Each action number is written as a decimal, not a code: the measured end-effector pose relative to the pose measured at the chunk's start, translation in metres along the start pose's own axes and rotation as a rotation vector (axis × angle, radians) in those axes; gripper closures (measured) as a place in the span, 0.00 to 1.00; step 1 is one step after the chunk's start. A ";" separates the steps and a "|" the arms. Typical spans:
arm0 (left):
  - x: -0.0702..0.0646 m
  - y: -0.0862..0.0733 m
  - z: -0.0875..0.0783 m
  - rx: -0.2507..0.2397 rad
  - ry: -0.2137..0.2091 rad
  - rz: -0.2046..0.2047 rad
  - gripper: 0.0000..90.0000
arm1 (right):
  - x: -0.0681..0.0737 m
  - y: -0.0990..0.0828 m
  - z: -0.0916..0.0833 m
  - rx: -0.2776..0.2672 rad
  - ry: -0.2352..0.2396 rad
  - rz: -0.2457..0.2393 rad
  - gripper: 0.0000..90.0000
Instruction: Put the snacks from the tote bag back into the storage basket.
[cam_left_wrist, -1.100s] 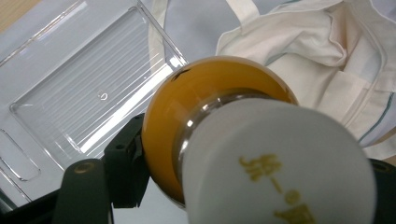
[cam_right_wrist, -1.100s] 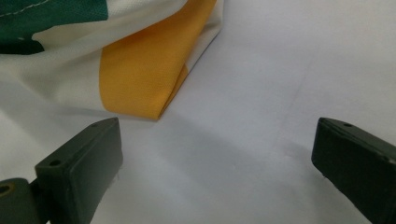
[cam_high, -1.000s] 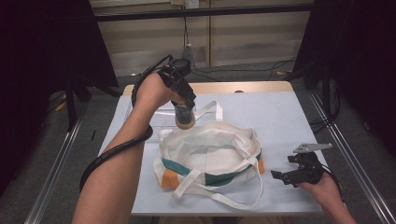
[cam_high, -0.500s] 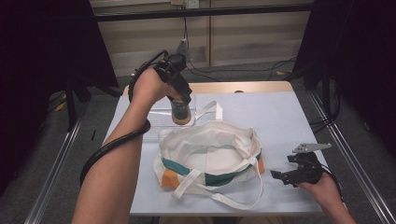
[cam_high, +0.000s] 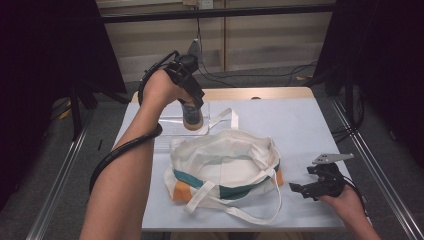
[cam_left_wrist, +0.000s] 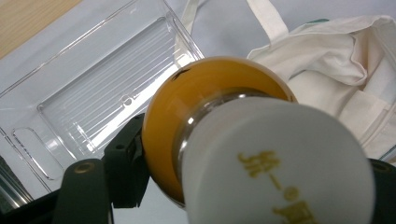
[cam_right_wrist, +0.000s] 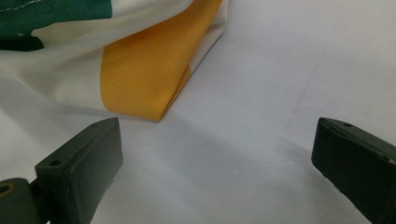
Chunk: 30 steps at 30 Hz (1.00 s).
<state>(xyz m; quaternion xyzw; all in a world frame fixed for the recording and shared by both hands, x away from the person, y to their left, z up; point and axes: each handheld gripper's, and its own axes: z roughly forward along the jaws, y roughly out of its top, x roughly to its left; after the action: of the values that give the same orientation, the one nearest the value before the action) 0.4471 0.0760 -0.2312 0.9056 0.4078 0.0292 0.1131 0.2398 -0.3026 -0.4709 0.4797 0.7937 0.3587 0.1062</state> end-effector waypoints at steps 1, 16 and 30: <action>0.001 0.001 0.000 0.002 -0.008 0.005 0.34 | 0.000 0.000 0.000 -0.001 -0.002 0.000 0.02; 0.007 0.005 0.006 0.012 0.004 0.001 0.34 | 0.000 0.000 0.001 0.002 0.005 0.001 0.02; 0.015 0.006 0.020 0.027 0.004 -0.009 0.34 | 0.000 0.000 0.001 0.002 0.006 0.001 0.02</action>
<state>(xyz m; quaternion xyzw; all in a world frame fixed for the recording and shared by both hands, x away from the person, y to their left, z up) 0.4648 0.0799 -0.2497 0.9052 0.4123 0.0253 0.1003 0.2404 -0.3019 -0.4713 0.4791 0.7941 0.3594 0.1029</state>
